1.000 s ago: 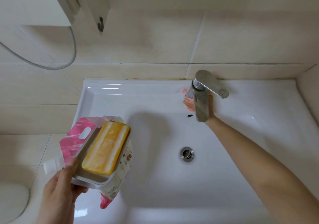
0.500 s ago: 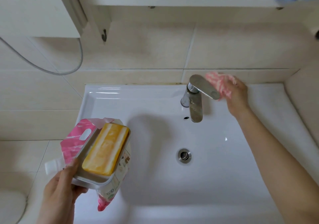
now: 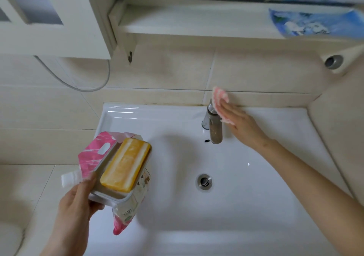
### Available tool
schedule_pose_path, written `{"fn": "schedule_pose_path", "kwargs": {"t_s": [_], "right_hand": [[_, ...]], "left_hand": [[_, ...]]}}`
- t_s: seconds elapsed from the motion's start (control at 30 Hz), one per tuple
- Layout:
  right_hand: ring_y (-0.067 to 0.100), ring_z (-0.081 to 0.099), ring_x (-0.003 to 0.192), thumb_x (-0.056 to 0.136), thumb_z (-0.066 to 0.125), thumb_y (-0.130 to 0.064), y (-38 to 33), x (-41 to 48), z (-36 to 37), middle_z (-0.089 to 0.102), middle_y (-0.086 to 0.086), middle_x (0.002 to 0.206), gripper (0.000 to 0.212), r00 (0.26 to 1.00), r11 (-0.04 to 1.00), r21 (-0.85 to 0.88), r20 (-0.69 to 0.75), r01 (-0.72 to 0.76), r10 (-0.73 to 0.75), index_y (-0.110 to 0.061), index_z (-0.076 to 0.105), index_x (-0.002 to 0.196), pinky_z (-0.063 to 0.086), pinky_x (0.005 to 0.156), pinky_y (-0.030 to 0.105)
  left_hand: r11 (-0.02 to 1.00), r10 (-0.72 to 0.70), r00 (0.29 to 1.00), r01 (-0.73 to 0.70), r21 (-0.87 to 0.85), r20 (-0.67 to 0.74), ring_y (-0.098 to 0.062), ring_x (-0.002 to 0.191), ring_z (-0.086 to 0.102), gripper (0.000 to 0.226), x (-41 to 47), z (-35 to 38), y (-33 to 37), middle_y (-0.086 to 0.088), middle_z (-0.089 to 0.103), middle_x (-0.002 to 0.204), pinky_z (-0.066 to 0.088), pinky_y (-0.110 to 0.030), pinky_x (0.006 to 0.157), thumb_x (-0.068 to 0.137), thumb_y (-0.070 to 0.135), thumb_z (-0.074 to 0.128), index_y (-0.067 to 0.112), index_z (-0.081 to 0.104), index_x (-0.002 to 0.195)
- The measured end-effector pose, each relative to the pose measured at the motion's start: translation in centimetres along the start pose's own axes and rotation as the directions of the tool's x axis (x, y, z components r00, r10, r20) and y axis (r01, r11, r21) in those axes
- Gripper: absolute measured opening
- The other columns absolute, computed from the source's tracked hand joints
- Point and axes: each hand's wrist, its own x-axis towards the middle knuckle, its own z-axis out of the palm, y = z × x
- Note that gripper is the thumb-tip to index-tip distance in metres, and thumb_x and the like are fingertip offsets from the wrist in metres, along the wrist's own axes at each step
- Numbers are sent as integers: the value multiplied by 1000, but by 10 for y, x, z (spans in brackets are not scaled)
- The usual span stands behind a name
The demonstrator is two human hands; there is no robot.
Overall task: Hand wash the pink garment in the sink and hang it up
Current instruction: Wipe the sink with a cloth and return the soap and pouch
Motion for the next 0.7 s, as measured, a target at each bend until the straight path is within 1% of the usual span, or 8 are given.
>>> {"fn": "schedule_pose_path", "kwargs": {"t_s": [0.13,0.23,0.33,0.37,0.43,0.53,0.6,0.7], "right_hand": [[10,43,133,89,53,8,-13,-52,-3,40,-8,149,56,994,991,78,-20,-106,108,-18,49,139,40,104,25],[23,68,94,88,52,0,-30,-63,-17,68,4,107,29,915,943,234,-272,-236,297,-13,67,110,53,82,32],[21,60,91,86,47,-2,-59,-43,-14,66,7,101,32,844,986,34,-513,-161,155,-9,70,107,46,79,27],[22,58,99,90,45,-5,-62,-33,-3,64,7,107,32,876,991,-30,-473,-129,100,-10,69,110,46,85,29],[24,49,123,97,37,-20,-62,-19,26,58,6,128,37,974,992,-93,-216,-83,62,-13,62,123,42,102,40],[32,28,141,95,38,-50,-43,-20,73,46,13,142,63,998,961,-276,59,-17,34,-1,50,134,29,112,53],[31,23,144,99,36,-49,-38,-24,82,40,16,147,64,998,949,-311,17,-48,56,1,46,137,25,114,50],[27,18,146,102,23,-31,-33,-22,84,27,15,154,53,998,922,-387,-45,15,-35,-1,34,145,18,118,44]], "left_hand": [[1000,1,1000,0,-8,17,-24,70,46,26,-5,-1,1,-15,53,78,41,-34,65,99,23,44,10,60,82],[1000,-1,1000,2,-23,18,-25,73,47,25,-8,-4,1,-16,54,80,41,-34,67,99,22,44,11,60,83],[1000,0,1000,1,-23,15,-25,71,46,26,-10,-5,2,-16,54,77,40,-34,66,98,23,45,8,60,83],[1000,3,1000,-3,-23,11,-25,69,46,27,-10,-5,2,-16,53,75,40,-33,65,98,23,45,7,59,82],[1000,8,1000,-8,-21,6,-25,69,47,27,-9,-4,4,-16,54,74,40,-34,65,98,22,46,6,59,81],[1000,5,1000,-5,-26,-7,-24,71,48,27,-8,-4,5,-17,54,77,41,-34,67,98,22,45,9,58,79],[1000,9,1000,-10,-28,-26,-24,69,46,26,-6,-5,6,-16,52,77,41,-33,65,99,22,45,12,58,79],[999,12,1000,-12,-30,-23,-24,70,47,26,-6,-5,8,-16,52,78,42,-33,66,99,22,45,12,59,80]]}}
